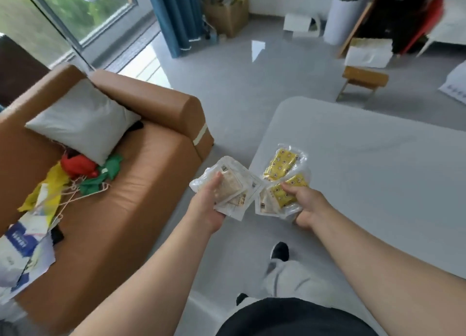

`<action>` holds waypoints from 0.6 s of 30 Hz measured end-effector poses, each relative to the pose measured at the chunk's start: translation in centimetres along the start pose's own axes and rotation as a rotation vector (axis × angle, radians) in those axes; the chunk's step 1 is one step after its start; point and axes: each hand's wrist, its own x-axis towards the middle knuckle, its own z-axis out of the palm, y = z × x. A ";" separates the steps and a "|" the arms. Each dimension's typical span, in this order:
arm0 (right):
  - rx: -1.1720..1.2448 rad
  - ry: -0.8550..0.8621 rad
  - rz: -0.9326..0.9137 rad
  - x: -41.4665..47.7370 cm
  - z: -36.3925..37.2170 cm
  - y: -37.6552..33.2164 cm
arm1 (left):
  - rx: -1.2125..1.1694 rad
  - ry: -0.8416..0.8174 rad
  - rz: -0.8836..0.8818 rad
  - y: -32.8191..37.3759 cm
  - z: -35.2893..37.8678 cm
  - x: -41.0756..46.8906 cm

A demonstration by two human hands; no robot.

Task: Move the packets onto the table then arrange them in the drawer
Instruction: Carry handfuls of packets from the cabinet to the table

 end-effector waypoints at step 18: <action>0.353 0.409 0.090 20.7 -6.2 -24.0 | 0.705 0.175 -0.138 7.0 32.1 29.6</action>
